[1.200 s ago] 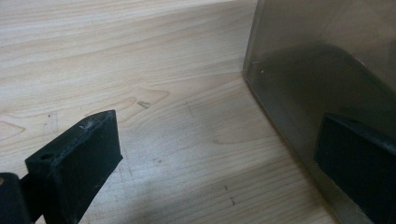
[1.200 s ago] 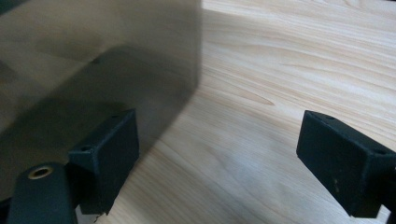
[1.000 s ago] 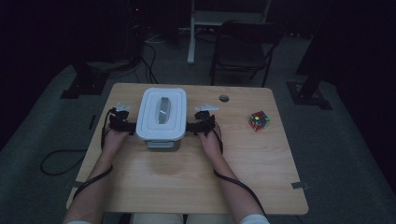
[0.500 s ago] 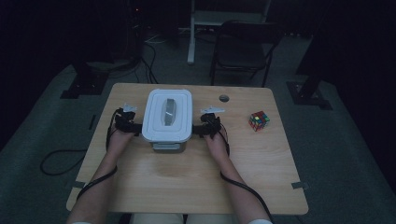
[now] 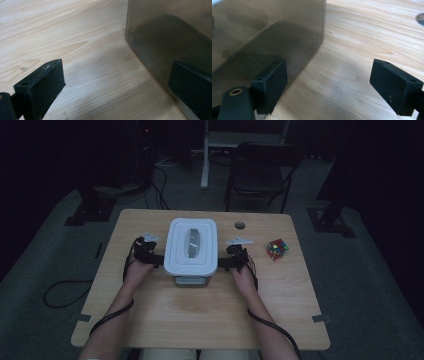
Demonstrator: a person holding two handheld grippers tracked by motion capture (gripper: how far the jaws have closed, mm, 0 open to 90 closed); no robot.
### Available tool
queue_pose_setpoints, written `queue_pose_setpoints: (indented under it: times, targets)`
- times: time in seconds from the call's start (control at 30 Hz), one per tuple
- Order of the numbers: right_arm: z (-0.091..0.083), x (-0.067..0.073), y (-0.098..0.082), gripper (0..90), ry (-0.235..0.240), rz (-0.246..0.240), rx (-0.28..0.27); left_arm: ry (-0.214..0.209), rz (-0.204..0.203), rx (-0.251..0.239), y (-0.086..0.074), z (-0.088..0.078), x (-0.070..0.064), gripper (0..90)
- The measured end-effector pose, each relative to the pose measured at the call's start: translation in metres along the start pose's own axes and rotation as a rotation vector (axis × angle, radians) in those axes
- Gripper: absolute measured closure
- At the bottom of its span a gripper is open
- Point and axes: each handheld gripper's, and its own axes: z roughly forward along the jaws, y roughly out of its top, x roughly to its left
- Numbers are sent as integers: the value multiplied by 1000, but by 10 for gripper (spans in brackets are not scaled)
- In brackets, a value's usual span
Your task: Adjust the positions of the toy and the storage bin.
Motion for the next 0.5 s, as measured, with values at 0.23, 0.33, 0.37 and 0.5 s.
queue_pose_setpoints:
  times: [0.23, 0.33, 0.37, 0.5]
  targets:
    - [-5, -15, -10, 132, -5, 28, 9, -32, 25, -15, 4, 7, -12, 13]
    - [0, -21, -13, 127, -5, 32, 25, -39, 29, -11, 6, 12, -9, 12]
    - [0, -21, -13, 127, -5, 32, 25, -39, 29, -11, 6, 12, -9, 13]
    - [9, -27, -11, 127, -16, 48, 29, -44, 10, -5, 11, 21, 1, 12]
